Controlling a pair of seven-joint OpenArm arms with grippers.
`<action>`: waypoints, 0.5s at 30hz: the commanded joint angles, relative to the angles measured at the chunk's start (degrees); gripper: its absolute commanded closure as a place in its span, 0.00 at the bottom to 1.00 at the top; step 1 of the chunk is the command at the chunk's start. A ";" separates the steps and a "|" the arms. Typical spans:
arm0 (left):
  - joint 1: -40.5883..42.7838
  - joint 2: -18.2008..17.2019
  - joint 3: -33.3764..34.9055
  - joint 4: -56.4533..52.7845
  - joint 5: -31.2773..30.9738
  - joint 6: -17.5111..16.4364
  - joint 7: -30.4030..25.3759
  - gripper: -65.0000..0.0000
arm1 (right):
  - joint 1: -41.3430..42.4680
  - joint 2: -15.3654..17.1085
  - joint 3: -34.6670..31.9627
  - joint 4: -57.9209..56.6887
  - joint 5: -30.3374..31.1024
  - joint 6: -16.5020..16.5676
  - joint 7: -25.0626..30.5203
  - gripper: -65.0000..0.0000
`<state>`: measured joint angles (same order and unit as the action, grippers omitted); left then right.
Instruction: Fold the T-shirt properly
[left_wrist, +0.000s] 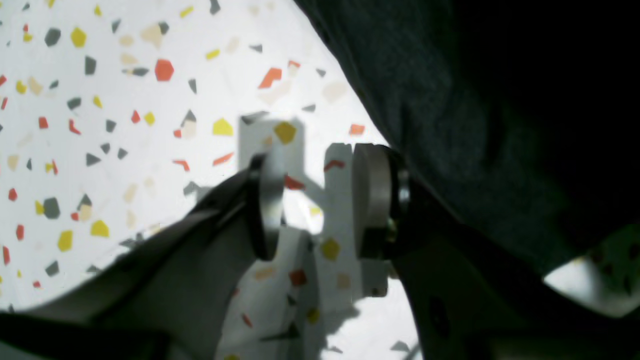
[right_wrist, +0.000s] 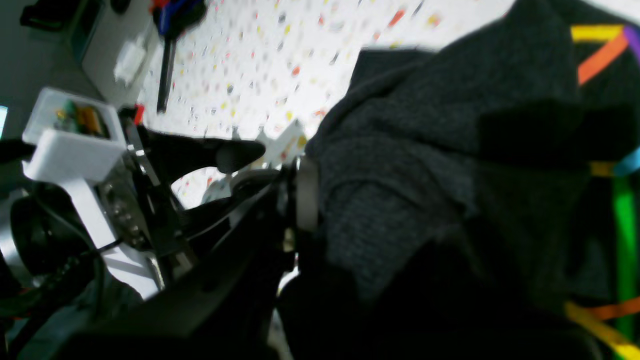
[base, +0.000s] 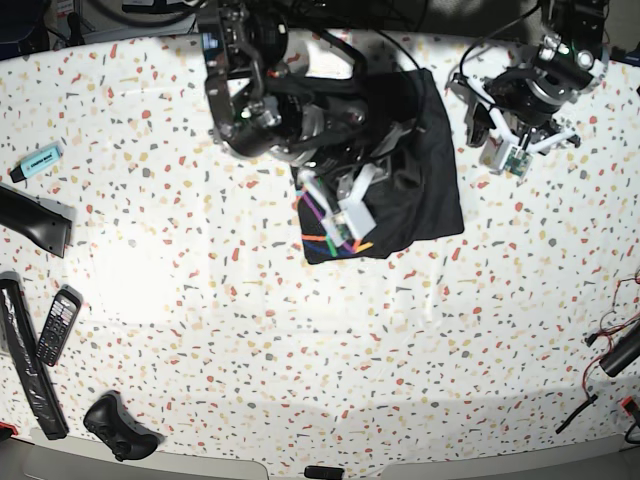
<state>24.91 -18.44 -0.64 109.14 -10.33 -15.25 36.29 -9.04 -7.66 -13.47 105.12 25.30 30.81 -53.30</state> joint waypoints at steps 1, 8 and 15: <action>-0.11 -0.35 -0.17 0.90 -0.24 0.09 -1.14 0.66 | 0.66 -1.27 -0.72 0.09 1.20 0.24 1.77 1.00; -0.11 -0.63 -0.17 0.92 -0.20 0.11 -1.07 0.66 | 1.57 -1.34 -2.89 -4.83 1.25 0.24 5.01 1.00; -0.13 -0.68 -0.20 0.92 -0.20 0.13 -0.72 0.66 | 3.87 -1.34 -6.27 -6.71 8.94 0.44 5.75 0.71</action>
<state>24.88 -18.61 -0.64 109.14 -10.33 -15.25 36.40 -5.96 -8.27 -19.51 97.58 33.15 30.63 -48.88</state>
